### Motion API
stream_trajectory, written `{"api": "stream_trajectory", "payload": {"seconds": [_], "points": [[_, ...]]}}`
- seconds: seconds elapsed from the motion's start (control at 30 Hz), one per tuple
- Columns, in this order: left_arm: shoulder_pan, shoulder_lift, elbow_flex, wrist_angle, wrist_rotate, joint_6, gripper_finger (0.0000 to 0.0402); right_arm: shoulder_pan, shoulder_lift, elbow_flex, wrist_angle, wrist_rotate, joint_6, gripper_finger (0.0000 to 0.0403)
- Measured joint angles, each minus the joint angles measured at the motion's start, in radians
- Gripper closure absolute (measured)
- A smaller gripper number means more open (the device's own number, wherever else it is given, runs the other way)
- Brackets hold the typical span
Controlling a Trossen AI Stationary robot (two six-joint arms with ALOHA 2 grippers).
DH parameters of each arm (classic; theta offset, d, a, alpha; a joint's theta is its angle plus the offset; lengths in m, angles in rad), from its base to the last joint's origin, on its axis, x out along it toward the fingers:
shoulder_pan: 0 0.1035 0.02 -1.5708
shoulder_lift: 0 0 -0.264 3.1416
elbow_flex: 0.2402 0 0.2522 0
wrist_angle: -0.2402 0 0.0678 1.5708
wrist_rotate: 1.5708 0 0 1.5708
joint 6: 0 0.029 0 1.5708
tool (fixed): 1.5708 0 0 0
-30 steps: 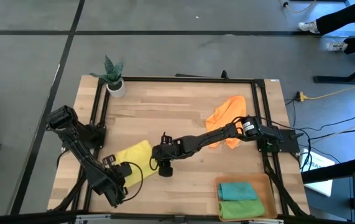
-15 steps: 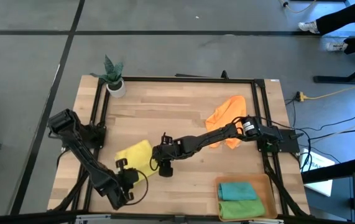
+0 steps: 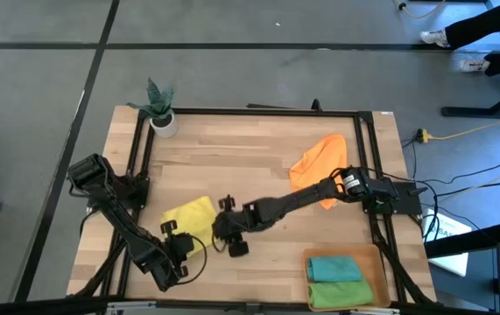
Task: Roll microfiber towels into tight, uniform cylinder then place into a basket
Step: Roll the yellow microfiber towel
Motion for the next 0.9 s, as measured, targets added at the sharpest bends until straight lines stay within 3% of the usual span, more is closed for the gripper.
{"api": "stream_trajectory", "payload": {"seconds": [0.37,0.7,0.9], "points": [[0.0,0.0,0.0,0.0,0.002,0.0,0.0321,0.057,0.0,-0.032,0.021,-0.003,-0.242,0.0214],[0.0,0.0,0.0,0.0,0.002,-0.002,0.0321,0.042,-0.002,-0.179,0.337,-0.007,-0.363,0.0214],[0.0,0.0,0.0,0.0,0.002,-0.021,0.0321,0.017,0.0,-0.242,0.377,-0.004,-0.362,0.0214]]}}
